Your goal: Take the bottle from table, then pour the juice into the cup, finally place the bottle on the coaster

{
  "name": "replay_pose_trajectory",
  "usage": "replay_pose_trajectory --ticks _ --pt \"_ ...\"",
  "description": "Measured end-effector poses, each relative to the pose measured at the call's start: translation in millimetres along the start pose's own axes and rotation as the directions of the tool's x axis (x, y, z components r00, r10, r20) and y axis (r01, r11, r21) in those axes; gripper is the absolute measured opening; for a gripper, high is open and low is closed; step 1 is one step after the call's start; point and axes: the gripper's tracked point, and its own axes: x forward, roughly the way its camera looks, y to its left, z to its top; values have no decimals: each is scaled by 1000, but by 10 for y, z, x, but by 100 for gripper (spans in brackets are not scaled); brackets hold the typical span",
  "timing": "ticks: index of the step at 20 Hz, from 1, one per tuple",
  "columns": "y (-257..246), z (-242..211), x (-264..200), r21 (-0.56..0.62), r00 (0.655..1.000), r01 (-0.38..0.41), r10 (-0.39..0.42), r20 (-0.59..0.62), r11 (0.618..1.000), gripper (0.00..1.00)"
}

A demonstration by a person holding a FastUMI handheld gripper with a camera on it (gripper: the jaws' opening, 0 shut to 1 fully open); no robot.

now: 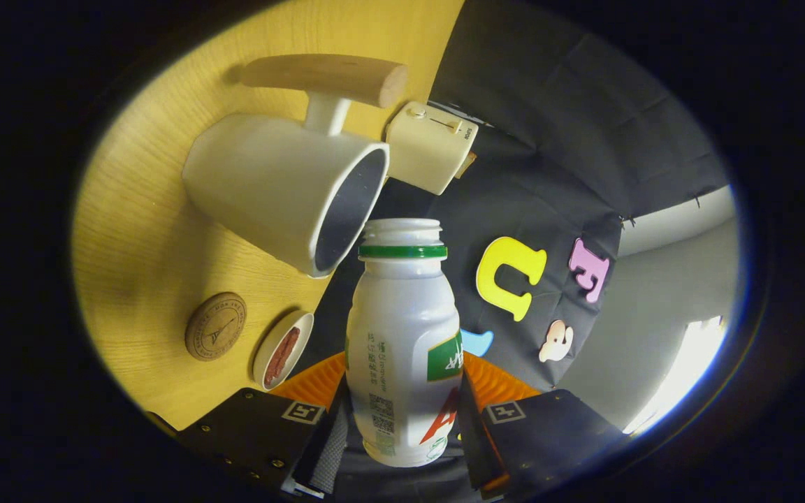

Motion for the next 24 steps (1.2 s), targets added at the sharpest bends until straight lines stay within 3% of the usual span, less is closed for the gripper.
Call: replay_pose_trajectory --ticks 4,12,14,19,24 --pt "94 -69 -23 147 999 -51 53 -7 988 69" --pt "213 -232 14 415 989 -122 146 -28 901 70" --pt "256 -244 22 501 985 -140 174 -21 854 70" --pt "353 -224 18 698 968 -197 248 28 689 70" --pt "373 -332 12 780 960 -204 276 42 592 70"
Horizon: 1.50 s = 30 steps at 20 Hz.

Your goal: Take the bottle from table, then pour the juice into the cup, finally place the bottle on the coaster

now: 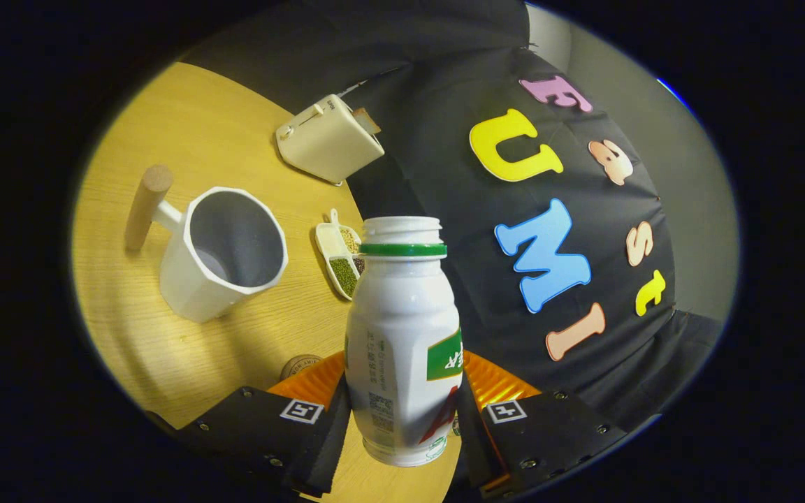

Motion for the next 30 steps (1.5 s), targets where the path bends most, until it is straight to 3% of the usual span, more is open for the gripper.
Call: replay_pose_trajectory --ticks 9,14,20,30 --pt "-129 -10 32 260 999 -15 0 55 965 70" --pt "-198 -96 78 340 998 -2 -17 54 940 70" --pt "-126 -95 141 547 994 -86 33 106 833 70" --pt "-226 -42 168 749 973 -183 9 231 637 70"
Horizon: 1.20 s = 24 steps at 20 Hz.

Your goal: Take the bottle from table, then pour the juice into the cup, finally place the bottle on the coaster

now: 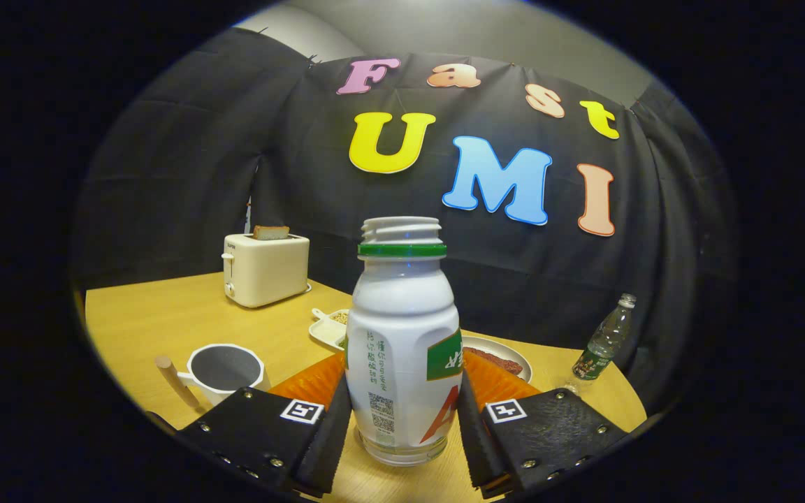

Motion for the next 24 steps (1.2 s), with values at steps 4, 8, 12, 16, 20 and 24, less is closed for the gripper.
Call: replay_pose_trajectory --ticks 4,8,12,16,20,24 --pt "30 48 46 111 997 -37 30 64 993 70" --pt "-14 -36 148 146 998 -24 16 60 989 70" --pt "-1 -144 234 159 999 -30 22 50 987 70" --pt "-44 -253 320 169 999 -17 9 46 985 70" --pt "-111 -374 432 165 999 3 -9 31 986 70" --pt "-100 -486 476 176 1000 1 -4 18 984 70"
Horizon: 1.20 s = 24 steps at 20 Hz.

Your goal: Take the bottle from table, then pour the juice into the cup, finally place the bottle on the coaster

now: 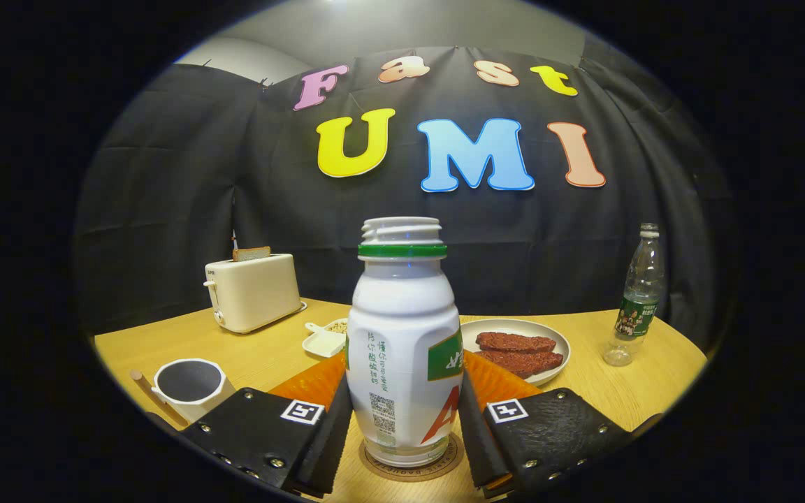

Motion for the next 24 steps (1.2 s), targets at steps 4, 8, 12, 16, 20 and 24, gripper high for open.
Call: replay_pose_trajectory --ticks 4,8,12,16,20,24 --pt "-36 -79 38 -40 1000 10 -10 2 999 70" --pt "-30 -129 40 -19 1000 0 0 -2 1000 71" --pt "-12 -120 19 -22 1000 -6 7 17 1000 70" --pt "-21 -173 16 -55 1000 0 0 1 999 73" --pt "12 -184 -9 -9 1000 -11 11 1 1000 85" --pt "-42 -160 -72 -10 1000 25 -25 -4 1000 97"
